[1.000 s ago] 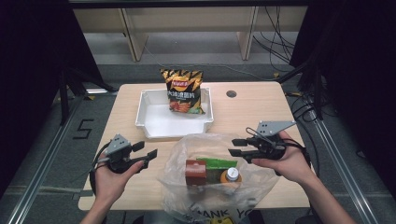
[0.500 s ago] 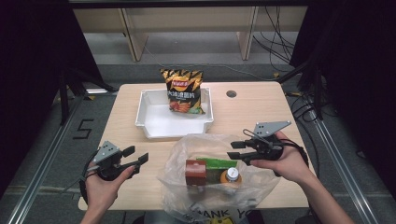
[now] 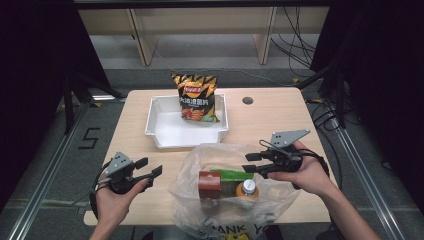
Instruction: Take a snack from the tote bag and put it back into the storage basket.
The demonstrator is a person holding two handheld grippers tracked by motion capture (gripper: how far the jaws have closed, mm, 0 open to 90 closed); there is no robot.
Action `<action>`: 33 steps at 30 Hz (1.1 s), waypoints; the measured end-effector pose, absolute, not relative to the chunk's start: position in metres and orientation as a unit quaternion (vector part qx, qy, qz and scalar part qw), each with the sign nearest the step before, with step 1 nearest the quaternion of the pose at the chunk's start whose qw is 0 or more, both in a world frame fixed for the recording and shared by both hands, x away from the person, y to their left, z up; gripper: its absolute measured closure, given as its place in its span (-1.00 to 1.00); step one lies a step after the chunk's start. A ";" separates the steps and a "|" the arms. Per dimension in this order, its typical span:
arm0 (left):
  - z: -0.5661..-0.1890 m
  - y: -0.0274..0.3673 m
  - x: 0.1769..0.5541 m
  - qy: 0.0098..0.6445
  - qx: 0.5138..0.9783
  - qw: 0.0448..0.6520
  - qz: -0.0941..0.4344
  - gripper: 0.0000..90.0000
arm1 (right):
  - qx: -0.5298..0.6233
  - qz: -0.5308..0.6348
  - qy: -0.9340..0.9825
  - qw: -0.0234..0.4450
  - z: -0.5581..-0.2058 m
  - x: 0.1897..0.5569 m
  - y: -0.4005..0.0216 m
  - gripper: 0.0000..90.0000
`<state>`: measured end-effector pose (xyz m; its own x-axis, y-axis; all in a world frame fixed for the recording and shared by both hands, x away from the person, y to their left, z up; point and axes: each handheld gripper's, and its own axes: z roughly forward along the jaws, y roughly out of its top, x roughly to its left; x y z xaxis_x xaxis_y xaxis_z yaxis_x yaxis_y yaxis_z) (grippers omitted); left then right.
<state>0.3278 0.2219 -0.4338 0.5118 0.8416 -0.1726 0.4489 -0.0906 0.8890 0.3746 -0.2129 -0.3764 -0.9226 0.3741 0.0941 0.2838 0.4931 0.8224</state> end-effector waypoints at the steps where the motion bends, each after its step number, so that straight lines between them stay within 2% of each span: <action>1: -0.434 0.222 0.328 0.453 0.712 0.499 0.196 -0.22 | 0.193 0.468 0.861 0.046 -0.376 0.373 -0.211 0.30; 7: -0.436 0.222 0.326 0.454 0.712 0.499 0.193 -0.22 | 0.174 0.467 0.866 0.044 -0.377 0.372 -0.205 0.31; 12: -0.435 0.220 0.326 0.451 0.715 0.496 0.195 -0.22 | 0.170 0.456 0.873 0.038 -0.382 0.374 -0.206 0.41; 17: -0.435 0.219 0.325 0.449 0.716 0.497 0.195 -0.23 | 0.183 0.448 0.875 0.029 -0.384 0.373 -0.208 0.43; 26: -0.435 0.219 0.326 0.448 0.715 0.500 0.194 -0.23 | 0.161 0.491 0.853 0.080 -0.352 0.371 -0.215 0.43; 29: -0.434 0.219 0.325 0.448 0.715 0.499 0.195 -0.23 | 0.149 0.491 0.855 0.079 -0.350 0.371 -0.213 0.43; 30: -0.434 0.219 0.325 0.448 0.715 0.499 0.195 -0.23 | 0.156 0.488 0.857 0.056 -0.351 0.368 -0.211 0.44; 31: -0.434 0.219 0.325 0.448 0.715 0.499 0.195 -0.23 | 0.150 0.483 0.860 0.067 -0.354 0.370 -0.209 0.44; 33: -0.434 0.219 0.325 0.450 0.716 0.497 0.196 -0.23 | 0.146 0.471 0.868 0.053 -0.361 0.371 -0.206 0.44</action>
